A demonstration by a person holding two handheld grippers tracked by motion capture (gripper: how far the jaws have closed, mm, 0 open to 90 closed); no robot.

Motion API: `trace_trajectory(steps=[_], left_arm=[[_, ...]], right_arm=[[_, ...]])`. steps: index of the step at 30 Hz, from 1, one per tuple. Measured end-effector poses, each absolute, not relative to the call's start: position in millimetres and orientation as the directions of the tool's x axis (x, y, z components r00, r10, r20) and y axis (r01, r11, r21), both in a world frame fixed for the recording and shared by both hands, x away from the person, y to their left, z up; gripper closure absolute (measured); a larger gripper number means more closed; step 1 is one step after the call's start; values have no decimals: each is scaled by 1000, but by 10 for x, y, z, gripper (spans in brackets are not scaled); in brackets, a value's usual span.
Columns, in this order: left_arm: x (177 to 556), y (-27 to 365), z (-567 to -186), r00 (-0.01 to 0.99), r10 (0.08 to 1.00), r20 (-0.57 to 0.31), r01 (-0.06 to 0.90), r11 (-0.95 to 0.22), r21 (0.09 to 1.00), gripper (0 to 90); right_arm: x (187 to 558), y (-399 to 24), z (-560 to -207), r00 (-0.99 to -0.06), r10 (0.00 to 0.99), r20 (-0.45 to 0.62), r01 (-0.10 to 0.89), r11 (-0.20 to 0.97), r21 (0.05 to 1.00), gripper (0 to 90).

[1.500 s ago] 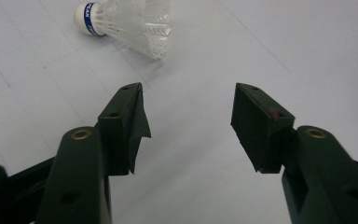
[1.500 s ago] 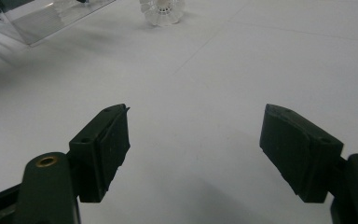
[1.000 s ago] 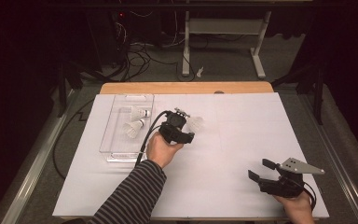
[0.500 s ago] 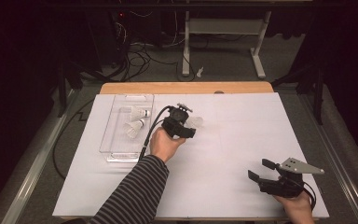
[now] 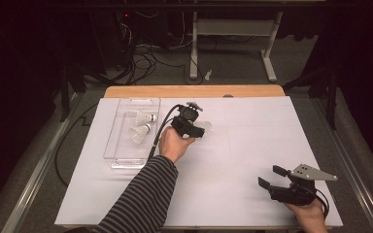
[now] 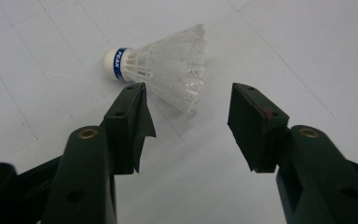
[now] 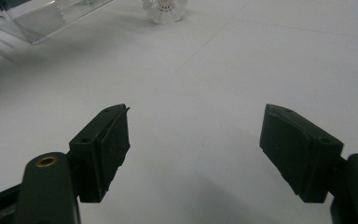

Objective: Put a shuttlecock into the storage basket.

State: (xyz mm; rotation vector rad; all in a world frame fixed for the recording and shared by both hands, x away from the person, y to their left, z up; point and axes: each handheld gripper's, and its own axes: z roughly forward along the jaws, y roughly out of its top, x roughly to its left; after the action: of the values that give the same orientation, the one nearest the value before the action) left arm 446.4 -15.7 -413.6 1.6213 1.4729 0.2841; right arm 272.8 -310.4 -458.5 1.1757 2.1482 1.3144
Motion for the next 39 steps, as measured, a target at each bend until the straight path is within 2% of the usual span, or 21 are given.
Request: trace_trajectory(steps=[19,39], left_arm=[[4635,-290,-4222,245,894,-375,686,114,719,507],[4716,-245,-4315,215,902,-374,699,125,704,636]], right_arm=[[2732,-3104,-4588,-592,798,117,467,221,856,245],[2732,-3101,-4590,-592,797,120,469,220,855,245]])
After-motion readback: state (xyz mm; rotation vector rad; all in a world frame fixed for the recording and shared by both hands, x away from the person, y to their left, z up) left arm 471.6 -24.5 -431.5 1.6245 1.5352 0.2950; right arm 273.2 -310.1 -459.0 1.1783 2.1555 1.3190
